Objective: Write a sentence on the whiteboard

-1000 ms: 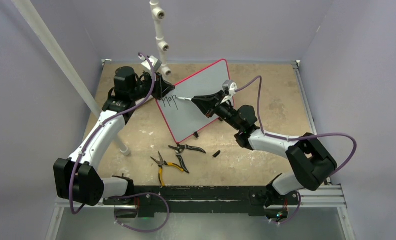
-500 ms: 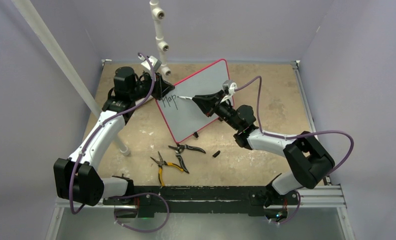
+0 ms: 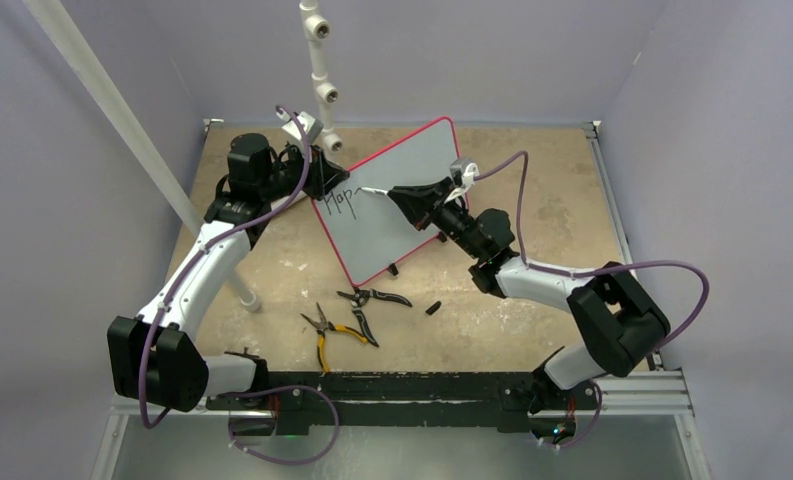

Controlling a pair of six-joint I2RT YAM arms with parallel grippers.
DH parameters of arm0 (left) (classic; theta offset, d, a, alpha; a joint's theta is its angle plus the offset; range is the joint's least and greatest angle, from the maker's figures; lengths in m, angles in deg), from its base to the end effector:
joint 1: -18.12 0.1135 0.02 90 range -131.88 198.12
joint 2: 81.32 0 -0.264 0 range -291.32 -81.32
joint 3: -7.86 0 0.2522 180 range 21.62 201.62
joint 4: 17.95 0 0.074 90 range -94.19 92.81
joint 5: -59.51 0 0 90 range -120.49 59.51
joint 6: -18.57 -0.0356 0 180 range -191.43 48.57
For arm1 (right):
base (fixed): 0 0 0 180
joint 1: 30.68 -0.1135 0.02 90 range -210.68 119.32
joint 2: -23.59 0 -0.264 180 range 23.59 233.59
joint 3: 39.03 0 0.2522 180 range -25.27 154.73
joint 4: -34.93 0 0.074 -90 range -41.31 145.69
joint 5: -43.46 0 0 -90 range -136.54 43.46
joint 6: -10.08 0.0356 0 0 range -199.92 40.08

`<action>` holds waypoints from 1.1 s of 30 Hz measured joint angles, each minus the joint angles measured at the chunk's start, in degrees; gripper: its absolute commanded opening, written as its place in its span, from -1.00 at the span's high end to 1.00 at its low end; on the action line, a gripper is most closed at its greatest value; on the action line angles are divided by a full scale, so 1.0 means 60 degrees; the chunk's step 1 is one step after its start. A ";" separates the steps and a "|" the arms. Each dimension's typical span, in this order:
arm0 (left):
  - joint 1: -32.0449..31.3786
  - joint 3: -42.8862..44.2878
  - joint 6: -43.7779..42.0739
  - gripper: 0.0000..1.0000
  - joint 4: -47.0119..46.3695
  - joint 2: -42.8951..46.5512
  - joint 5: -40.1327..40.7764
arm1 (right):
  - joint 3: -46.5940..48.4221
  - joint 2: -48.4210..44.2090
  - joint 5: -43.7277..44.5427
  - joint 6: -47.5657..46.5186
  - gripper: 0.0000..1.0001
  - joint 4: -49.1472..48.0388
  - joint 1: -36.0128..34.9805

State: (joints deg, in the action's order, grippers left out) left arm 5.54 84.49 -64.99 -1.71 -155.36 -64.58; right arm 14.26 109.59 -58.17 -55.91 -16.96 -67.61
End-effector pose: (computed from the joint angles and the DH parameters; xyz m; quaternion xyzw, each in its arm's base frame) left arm 0.2884 -0.0848 0.3543 0.2212 0.7408 -0.3249 0.5447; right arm 0.2488 0.1960 0.2763 -0.1469 0.5635 0.4618 0.6691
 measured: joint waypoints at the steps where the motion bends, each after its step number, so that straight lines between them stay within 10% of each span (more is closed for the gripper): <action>1: 0.0000 0.0000 0.0000 0.72 0.0000 0.0000 0.0004 | 0.0011 0.0015 -0.0022 0.0000 1.00 -0.0007 0.0007; 33: 0.0051 -0.0022 0.0000 0.73 0.0007 -0.0025 0.0076 | -0.0350 0.0437 -0.0648 0.0117 1.00 -0.0430 0.0036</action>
State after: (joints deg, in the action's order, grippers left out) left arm 5.84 84.36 -64.99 -1.66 -155.52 -64.12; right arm 12.16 112.21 -62.06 -55.21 -19.54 -67.39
